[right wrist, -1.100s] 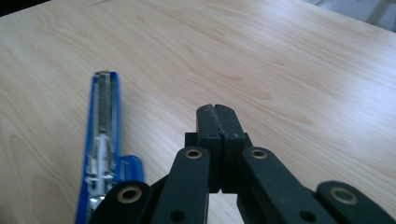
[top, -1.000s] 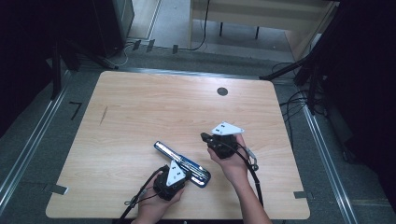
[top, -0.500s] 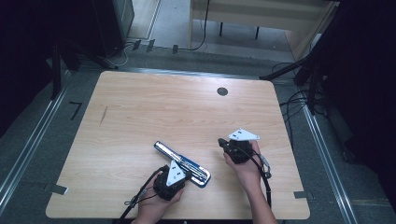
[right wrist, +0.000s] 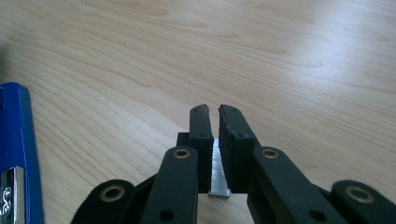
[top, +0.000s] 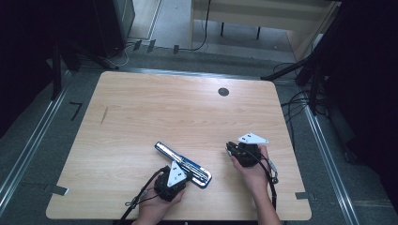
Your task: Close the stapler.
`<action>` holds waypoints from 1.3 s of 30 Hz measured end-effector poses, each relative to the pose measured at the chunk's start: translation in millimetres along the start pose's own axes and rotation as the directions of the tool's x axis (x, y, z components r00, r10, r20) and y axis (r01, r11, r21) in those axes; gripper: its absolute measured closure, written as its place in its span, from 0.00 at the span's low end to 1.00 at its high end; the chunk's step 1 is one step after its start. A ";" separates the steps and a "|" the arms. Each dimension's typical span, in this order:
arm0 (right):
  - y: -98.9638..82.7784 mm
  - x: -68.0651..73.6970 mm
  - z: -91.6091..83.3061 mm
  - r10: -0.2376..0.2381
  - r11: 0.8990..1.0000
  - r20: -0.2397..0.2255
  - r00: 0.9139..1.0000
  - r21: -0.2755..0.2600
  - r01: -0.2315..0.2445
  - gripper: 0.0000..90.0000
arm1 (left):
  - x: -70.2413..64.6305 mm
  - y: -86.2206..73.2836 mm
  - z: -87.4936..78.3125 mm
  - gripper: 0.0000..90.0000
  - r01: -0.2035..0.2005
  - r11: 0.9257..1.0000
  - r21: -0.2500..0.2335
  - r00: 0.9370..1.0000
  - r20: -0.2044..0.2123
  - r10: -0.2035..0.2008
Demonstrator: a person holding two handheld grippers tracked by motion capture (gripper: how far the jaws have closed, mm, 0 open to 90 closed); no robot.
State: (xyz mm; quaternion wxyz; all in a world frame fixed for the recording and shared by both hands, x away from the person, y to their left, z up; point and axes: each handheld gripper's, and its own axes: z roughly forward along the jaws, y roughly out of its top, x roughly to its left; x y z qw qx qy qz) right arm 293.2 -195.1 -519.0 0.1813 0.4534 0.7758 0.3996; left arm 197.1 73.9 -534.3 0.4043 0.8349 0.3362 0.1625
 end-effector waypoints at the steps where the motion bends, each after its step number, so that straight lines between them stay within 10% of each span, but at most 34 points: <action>1: -0.8 -0.2 0.1 0.001 1.000 0.000 1.000 0.003 -0.001 0.93 | 0.1 0.0 0.0 1.00 0.000 1.000 0.000 1.000 0.001 0.000; 39: -16.4 0.7 3.6 0.024 0.998 0.034 0.999 0.057 -0.026 0.85 | 0.0 0.0 0.0 1.00 0.000 1.000 0.000 1.000 0.000 0.000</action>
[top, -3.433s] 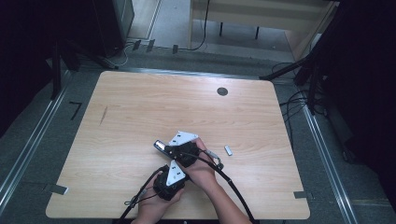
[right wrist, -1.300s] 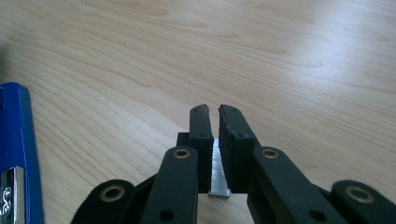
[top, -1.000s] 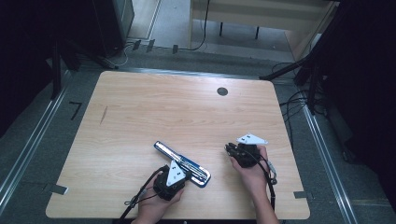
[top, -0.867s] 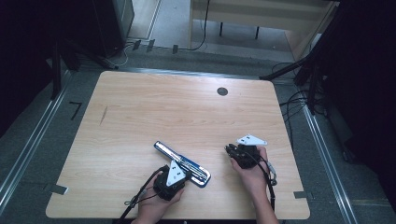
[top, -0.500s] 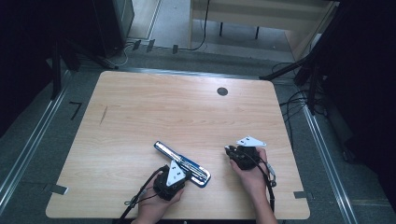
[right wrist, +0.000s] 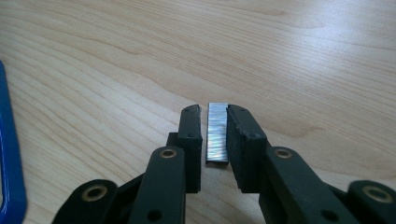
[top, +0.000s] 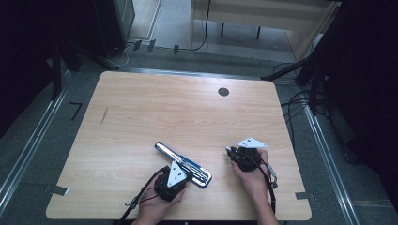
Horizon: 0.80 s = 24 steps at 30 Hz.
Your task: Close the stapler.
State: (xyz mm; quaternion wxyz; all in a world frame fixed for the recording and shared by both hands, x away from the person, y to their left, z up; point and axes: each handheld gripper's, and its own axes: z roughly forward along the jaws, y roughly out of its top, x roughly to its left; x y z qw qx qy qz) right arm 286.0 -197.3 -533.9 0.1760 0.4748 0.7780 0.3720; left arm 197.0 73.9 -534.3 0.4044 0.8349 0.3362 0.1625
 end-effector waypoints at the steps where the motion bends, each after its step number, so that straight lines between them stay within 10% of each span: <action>1: 0.0 -0.1 0.1 0.001 1.000 0.000 1.000 -0.001 -0.001 0.85 | 0.0 0.0 0.0 1.00 0.000 1.000 0.000 1.000 0.000 0.000; 24: -3.8 -2.0 4.3 0.004 1.000 0.008 1.000 0.021 -0.004 0.85 | 0.0 0.0 0.0 1.00 0.000 1.000 0.000 1.000 0.000 0.000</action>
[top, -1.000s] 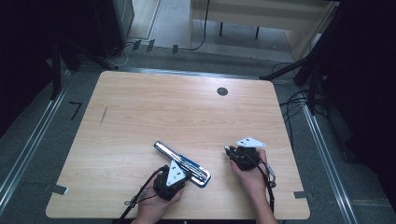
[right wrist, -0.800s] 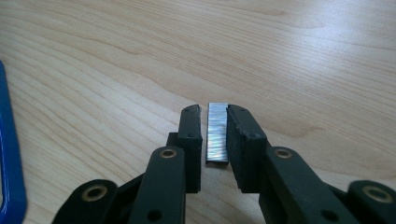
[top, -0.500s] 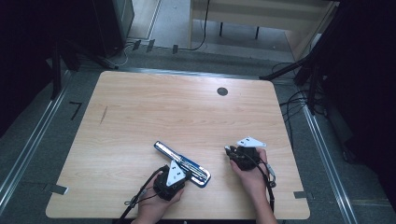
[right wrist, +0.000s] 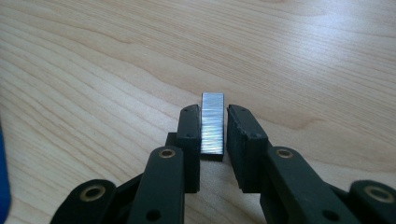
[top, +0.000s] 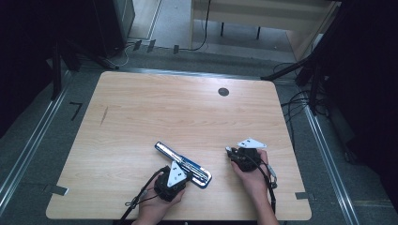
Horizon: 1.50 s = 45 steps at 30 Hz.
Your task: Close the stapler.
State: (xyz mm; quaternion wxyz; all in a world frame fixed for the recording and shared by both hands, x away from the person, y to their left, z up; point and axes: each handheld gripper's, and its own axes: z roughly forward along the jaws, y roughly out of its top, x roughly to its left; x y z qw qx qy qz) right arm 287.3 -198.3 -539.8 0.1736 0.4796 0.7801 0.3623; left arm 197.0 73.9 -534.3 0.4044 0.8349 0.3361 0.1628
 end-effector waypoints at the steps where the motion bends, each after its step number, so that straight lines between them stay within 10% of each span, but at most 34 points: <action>1: -0.2 -0.1 0.2 -0.003 1.000 -0.001 1.000 0.000 0.003 0.85 | 0.0 0.0 0.0 1.00 0.000 1.000 0.000 1.000 0.000 0.000; 19: 3.3 7.0 -6.1 -0.035 0.999 -0.026 0.999 -0.022 0.035 0.89 | 0.2 0.0 0.0 1.00 0.001 1.000 0.000 1.000 0.002 -0.001; 45: 17.3 54.2 -43.6 -0.155 0.987 -0.134 0.979 -0.064 0.148 0.89 | 0.9 0.0 0.0 1.00 0.008 1.000 0.000 1.000 0.005 -0.008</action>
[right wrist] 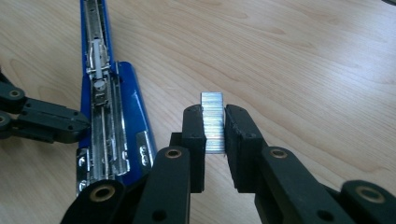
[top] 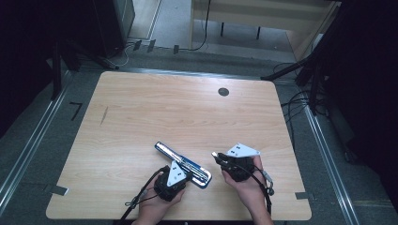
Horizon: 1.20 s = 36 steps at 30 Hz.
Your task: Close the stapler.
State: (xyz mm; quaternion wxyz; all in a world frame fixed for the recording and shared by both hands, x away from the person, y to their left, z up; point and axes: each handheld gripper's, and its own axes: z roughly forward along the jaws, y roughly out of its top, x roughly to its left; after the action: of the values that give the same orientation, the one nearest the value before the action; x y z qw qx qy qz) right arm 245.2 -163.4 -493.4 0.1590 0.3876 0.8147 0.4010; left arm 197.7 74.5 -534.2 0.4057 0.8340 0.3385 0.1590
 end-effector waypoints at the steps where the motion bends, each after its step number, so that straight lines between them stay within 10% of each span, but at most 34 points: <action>1: 0.2 1.5 -0.1 -0.009 1.000 -0.001 1.000 -0.003 0.009 0.89 | 0.0 -0.1 0.1 1.00 0.004 1.000 -0.002 1.000 0.002 -0.004; 36: 11.7 40.5 -15.4 -0.090 0.995 -0.111 0.990 0.023 0.093 0.89 | 2.0 -0.3 -0.3 1.00 0.017 1.000 -0.002 1.000 0.007 -0.017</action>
State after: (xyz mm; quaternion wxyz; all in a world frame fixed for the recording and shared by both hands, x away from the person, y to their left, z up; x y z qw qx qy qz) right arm 216.0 -136.4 -472.6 0.1269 0.3293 0.8447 0.4023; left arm 198.8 76.1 -534.3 0.4092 0.8312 0.3438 0.1533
